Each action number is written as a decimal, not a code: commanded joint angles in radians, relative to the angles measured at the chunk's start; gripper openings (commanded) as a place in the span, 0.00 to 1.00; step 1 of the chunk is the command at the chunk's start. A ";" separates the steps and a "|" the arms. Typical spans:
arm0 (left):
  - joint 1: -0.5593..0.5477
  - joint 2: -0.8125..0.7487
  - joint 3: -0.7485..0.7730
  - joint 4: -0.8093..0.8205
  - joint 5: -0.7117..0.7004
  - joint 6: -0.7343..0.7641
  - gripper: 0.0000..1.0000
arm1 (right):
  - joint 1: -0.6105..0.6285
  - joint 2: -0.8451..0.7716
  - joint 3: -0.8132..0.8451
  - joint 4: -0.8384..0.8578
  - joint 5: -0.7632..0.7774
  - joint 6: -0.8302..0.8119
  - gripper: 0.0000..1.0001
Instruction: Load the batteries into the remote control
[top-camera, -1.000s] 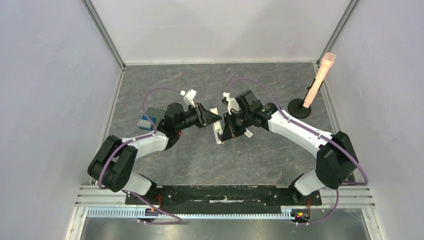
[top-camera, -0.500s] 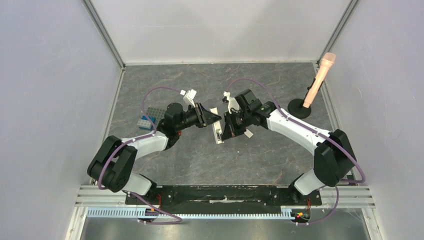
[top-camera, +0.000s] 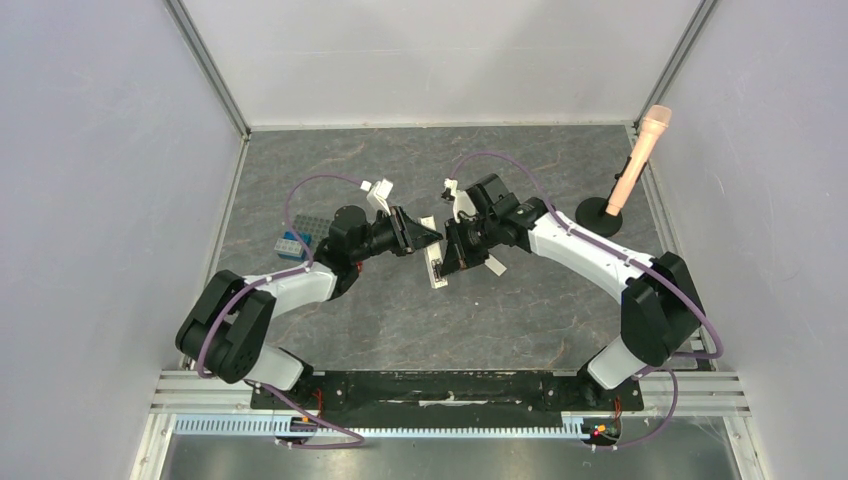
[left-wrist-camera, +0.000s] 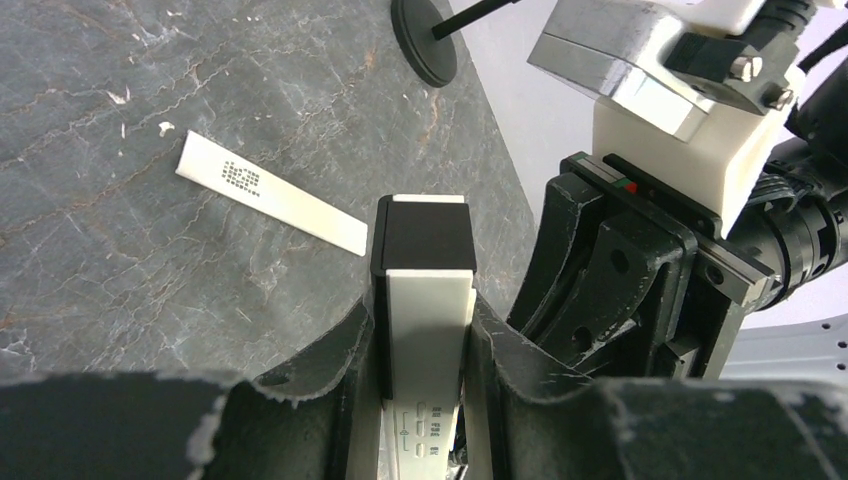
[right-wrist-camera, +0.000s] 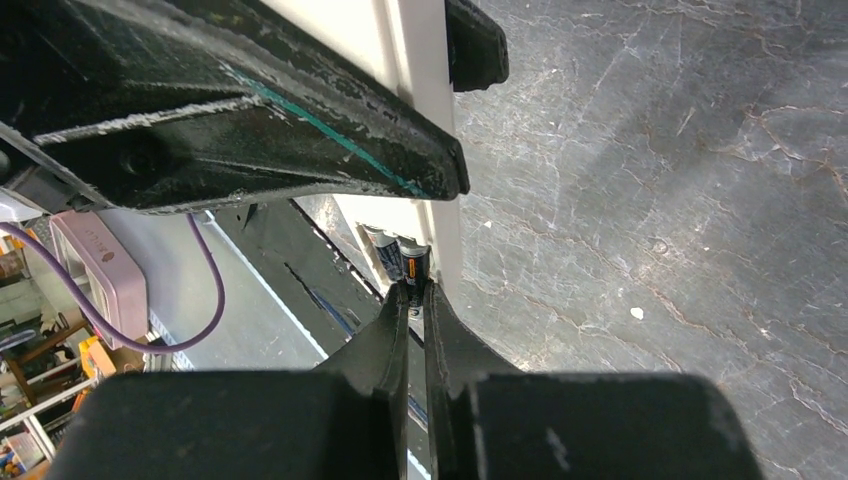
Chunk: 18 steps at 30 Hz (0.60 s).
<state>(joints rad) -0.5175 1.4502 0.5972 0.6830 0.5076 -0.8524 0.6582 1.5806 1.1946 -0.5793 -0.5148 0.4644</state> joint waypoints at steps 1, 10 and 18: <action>-0.010 -0.001 0.016 0.083 0.028 -0.117 0.02 | -0.002 0.011 0.043 0.038 0.067 0.014 0.06; -0.010 -0.030 0.097 -0.097 0.004 -0.147 0.02 | -0.005 -0.025 0.051 0.059 0.105 0.042 0.15; -0.007 -0.026 0.110 -0.092 -0.004 -0.194 0.02 | -0.018 -0.057 0.054 0.064 0.086 0.063 0.25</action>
<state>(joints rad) -0.5167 1.4582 0.6563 0.5426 0.4675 -0.9558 0.6502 1.5585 1.2037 -0.5755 -0.4568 0.5156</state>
